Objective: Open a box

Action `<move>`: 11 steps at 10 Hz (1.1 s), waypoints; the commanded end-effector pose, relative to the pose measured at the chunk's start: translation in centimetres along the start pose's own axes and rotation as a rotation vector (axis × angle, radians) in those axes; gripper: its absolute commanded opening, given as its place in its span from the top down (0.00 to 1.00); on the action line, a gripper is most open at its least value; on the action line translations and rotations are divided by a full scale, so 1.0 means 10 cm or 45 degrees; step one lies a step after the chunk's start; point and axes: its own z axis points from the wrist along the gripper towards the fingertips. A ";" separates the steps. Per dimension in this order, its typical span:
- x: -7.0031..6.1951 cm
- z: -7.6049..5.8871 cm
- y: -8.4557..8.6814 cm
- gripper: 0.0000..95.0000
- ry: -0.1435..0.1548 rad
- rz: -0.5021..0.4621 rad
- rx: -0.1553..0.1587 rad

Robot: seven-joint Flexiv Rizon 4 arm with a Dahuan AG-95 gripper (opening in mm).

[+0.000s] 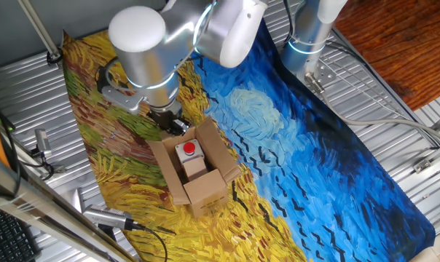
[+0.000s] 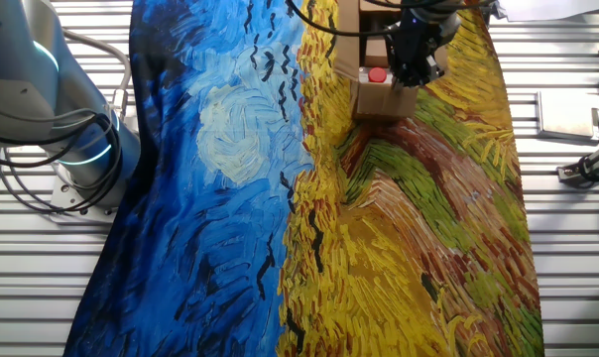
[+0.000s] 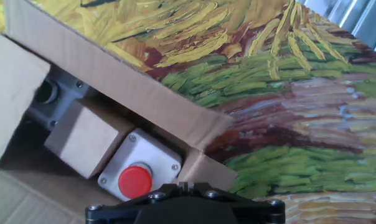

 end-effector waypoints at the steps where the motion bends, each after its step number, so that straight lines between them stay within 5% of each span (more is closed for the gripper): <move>1: -0.01 0.03 0.01 1.00 -0.001 -0.003 0.000; 6: 0.00 -0.27 0.10 1.00 0.009 -0.014 -0.022; 11: -0.32 -0.29 0.59 1.00 0.015 0.060 -0.031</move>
